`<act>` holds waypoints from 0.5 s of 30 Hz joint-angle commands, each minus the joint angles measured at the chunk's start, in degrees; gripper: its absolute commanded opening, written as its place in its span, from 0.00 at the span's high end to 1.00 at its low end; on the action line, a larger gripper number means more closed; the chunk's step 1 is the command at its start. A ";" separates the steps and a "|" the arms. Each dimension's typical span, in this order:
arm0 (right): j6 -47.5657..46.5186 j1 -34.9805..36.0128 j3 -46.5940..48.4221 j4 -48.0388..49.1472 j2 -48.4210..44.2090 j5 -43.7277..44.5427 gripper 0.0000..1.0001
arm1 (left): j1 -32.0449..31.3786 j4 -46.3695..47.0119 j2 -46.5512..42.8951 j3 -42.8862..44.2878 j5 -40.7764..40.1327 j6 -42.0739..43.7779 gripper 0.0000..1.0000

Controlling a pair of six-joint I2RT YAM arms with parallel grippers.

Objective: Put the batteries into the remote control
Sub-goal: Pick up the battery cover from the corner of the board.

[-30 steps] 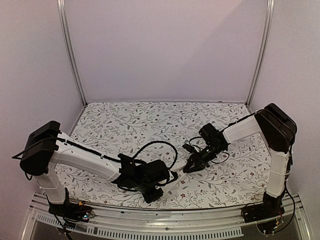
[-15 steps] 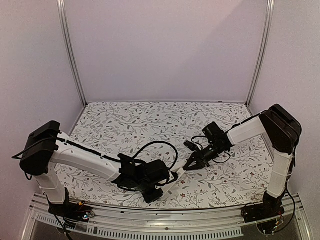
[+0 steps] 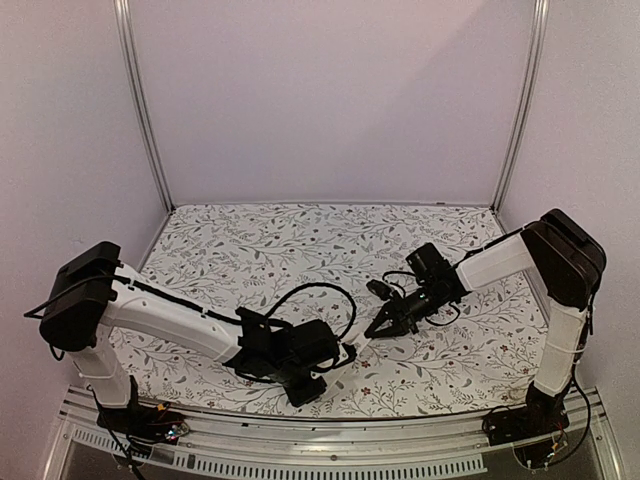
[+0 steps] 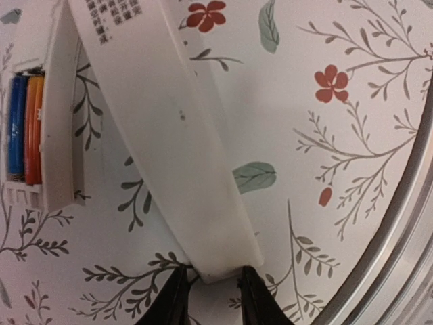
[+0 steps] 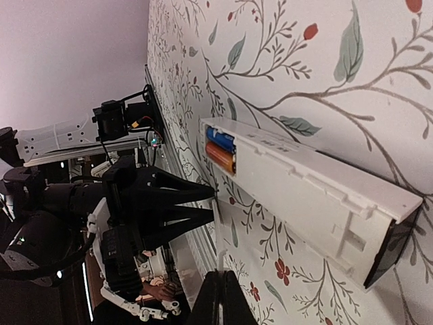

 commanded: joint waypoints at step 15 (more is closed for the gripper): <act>1.16 -1.01 -2.71 0.55 -8.66 4.26 1.00 | 1.84 7.38 -15.07 -8.02 -5.82 -1.69 0.28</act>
